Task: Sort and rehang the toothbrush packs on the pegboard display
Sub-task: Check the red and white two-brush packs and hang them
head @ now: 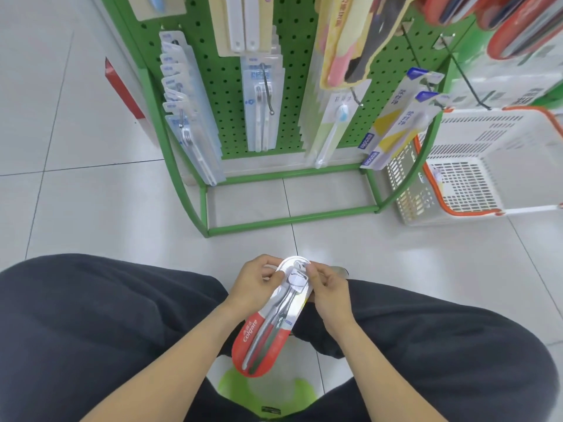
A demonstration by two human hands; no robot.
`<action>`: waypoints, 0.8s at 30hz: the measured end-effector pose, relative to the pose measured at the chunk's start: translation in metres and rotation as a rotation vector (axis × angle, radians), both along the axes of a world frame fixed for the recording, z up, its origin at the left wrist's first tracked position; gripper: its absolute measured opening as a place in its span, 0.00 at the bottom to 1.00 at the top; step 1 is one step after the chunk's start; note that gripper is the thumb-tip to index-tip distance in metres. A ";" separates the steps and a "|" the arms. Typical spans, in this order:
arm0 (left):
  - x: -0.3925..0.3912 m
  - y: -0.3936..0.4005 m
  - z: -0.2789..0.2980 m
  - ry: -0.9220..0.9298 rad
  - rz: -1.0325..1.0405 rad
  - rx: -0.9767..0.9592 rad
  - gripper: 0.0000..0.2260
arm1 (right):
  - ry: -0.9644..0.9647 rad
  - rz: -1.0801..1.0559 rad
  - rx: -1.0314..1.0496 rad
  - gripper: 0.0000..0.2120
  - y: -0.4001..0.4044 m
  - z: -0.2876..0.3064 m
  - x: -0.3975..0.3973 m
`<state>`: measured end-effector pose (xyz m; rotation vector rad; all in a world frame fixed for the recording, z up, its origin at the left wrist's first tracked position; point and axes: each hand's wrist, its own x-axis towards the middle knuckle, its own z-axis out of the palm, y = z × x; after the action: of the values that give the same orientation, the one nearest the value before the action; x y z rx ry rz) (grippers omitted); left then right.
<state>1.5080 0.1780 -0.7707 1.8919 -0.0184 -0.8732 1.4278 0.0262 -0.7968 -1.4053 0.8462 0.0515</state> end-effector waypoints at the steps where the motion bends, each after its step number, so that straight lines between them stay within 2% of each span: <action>1: 0.000 -0.002 0.000 -0.002 0.043 0.008 0.06 | -0.024 0.011 0.018 0.08 -0.002 0.001 0.001; 4: 0.002 -0.003 0.001 0.001 0.127 0.024 0.08 | -0.058 0.044 0.037 0.10 -0.005 0.003 0.003; 8: -0.001 0.001 0.001 0.081 0.049 -0.018 0.17 | -0.062 0.067 0.029 0.12 -0.007 -0.001 0.001; 10: -0.004 0.002 0.000 0.080 0.031 -0.034 0.20 | -0.050 0.068 0.041 0.16 -0.007 -0.001 0.001; 14: -0.003 0.002 0.000 0.006 0.034 -0.017 0.17 | -0.099 0.064 0.069 0.21 -0.006 0.002 0.000; 18: 0.000 0.002 0.000 0.007 -0.018 -0.002 0.15 | -0.072 0.008 0.072 0.19 -0.004 0.000 -0.001; 24: -0.005 0.001 -0.004 0.052 -0.098 -0.009 0.13 | -0.043 -0.042 0.004 0.11 -0.004 -0.003 -0.001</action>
<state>1.5027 0.1794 -0.7748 1.8717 -0.0840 -0.9863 1.4264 0.0224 -0.8000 -1.3802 0.8391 -0.0087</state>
